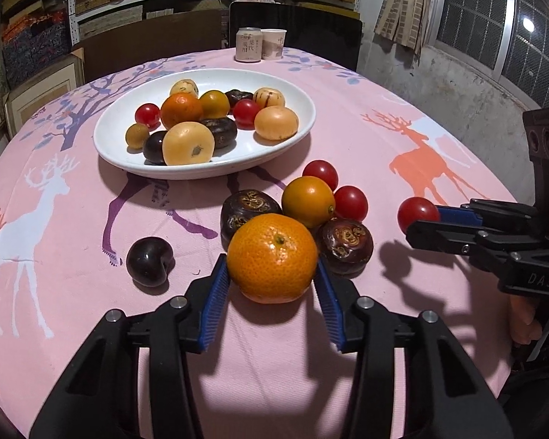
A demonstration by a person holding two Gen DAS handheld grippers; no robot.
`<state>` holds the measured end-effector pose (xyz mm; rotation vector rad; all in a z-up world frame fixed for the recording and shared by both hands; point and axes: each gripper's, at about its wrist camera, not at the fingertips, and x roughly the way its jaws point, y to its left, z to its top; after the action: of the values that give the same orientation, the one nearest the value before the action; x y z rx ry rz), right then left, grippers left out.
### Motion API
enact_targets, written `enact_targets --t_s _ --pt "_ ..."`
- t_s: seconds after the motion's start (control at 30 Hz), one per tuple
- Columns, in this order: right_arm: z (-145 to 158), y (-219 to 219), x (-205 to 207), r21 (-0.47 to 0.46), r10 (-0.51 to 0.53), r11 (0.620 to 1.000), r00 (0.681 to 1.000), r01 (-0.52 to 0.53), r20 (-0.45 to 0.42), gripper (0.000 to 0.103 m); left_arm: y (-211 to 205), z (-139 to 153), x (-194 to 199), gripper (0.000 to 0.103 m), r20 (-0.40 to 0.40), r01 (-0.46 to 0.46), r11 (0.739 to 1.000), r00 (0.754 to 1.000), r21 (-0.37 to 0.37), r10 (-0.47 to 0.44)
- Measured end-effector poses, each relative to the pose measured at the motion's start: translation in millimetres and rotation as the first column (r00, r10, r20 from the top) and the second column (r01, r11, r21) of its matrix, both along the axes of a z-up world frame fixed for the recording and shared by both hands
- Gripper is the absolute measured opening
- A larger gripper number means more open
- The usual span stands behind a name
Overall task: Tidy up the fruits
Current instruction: 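Grasp an orange with the left tool while the right tool grasps a red tomato, then carry the orange and tomato onto the white plate and release both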
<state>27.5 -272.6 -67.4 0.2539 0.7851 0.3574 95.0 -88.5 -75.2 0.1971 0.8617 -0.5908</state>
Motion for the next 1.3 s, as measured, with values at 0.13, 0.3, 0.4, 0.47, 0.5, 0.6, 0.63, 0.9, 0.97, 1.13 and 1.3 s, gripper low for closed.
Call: enact_targets --t_s 0.13,0.3,0.4,0.47,0.5,0.6,0.63,0.9,0.97,1.13,1.3 --pt "0 0 -1 -0.001 -0.003 1.000 1.000 0.003 0.001 0.029 2 1 0 0.045 0.004 -0.008 1.000 1.000 -0.010 0.008" --pt "0 0 0 -0.003 -0.009 1.000 1.000 0.009 0.003 0.029 6 3 0 0.045 0.004 -0.016 0.999 1.000 -0.030 0.016" --pt "0 -1 0 -0.004 -0.011 1.000 1.000 0.011 0.004 0.029 8 3 1 0.045 -0.001 -0.021 0.999 1.000 -0.041 0.021" --pt "0 -1 0 -0.004 -0.011 1.000 1.000 0.011 0.005 0.028 9 4 0 0.045 0.004 -0.023 0.999 1.000 -0.045 0.023" --pt "0 -1 0 -0.004 -0.011 1.000 1.000 0.011 0.005 0.028 9 5 0 0.045 0.007 -0.023 0.999 1.000 -0.046 0.024" --pt "0 -1 0 -0.005 -0.016 1.000 1.000 0.016 0.004 0.029 11 7 -1 0.045 0.014 -0.029 0.998 0.999 -0.054 0.030" --pt "0 -1 1 -0.004 -0.018 1.000 1.000 0.018 0.002 0.028 12 8 -1 0.045 0.016 -0.033 0.998 0.999 -0.057 0.034" --pt "38 1 17 -0.042 0.008 0.999 0.999 -0.006 0.052 0.028 29 44 8 0.045 0.088 -0.067 0.993 0.993 -0.100 0.075" --pt "52 -1 30 -0.051 0.010 0.999 0.997 -0.007 0.071 0.028 32 54 18 0.045 0.106 -0.074 0.992 0.991 -0.106 0.085" --pt "81 -5 70 -0.061 0.006 0.998 0.995 0.000 0.098 0.029 32 73 59 0.045 0.126 -0.102 0.991 0.986 -0.090 0.113" --pt "88 -6 141 -0.038 -0.018 0.999 0.998 0.020 0.053 0.029 21 72 113 0.046 0.129 -0.124 0.991 0.983 -0.052 0.130"
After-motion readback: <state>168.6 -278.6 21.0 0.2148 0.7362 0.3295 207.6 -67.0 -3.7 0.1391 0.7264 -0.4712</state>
